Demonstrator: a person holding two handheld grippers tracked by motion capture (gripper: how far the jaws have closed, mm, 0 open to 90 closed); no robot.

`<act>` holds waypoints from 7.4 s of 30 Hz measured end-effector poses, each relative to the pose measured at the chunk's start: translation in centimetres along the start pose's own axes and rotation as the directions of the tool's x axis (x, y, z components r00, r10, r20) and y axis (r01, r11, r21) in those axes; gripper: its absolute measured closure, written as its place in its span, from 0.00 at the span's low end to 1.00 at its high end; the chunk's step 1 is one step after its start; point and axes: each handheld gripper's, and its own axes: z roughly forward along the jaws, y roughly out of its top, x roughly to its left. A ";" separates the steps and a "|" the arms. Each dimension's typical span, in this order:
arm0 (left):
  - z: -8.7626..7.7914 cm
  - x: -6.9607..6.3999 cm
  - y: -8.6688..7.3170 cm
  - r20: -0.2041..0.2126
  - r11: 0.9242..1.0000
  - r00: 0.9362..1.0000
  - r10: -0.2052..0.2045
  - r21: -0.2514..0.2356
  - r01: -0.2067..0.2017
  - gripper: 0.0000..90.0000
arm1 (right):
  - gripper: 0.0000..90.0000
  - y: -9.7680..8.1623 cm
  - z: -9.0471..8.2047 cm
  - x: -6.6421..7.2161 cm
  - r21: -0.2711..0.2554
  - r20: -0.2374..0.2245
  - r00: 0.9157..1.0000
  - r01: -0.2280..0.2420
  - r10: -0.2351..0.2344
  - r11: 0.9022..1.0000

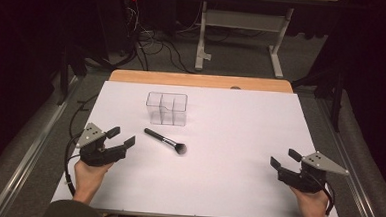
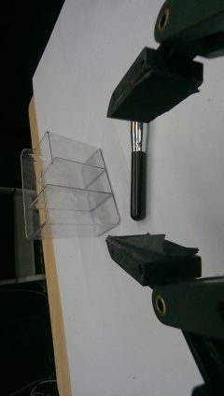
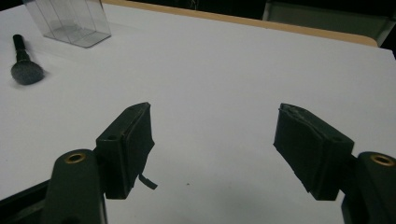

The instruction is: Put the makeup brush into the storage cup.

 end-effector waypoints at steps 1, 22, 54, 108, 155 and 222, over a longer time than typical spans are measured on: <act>0.0 0.0 0.0 0.000 1.000 1.000 0.000 0.000 0.000 0.36 | 0.33 0.0 0.0 0.0 0.000 0.000 1.000 0.000 0.000 1.000; 0.2 -1.2 1.2 0.040 1.000 0.999 -0.003 -0.020 0.004 0.35 | 0.33 -0.1 0.2 0.1 0.010 0.009 1.000 -0.005 0.005 1.000; 3.5 -4.1 1.8 0.091 1.000 0.996 0.004 0.028 -0.007 0.35 | 0.33 -0.1 0.0 0.1 -0.001 0.007 1.000 -0.005 0.005 1.000; 9.4 -7.5 0.8 0.134 0.996 0.991 -0.005 0.093 -0.008 0.35 | 0.33 -0.1 0.1 0.3 -0.004 -0.014 1.000 0.008 -0.008 1.000; 12.0 -8.5 -0.1 0.109 0.974 0.993 0.052 0.213 -0.074 0.37 | 0.33 -0.1 0.1 0.4 0.007 -0.017 1.000 0.006 -0.006 1.000; 13.0 -8.2 -0.9 0.063 0.759 0.956 0.286 0.595 -0.266 0.44 | 0.34 -0.1 0.1 0.4 0.006 -0.007 1.000 0.019 -0.019 1.000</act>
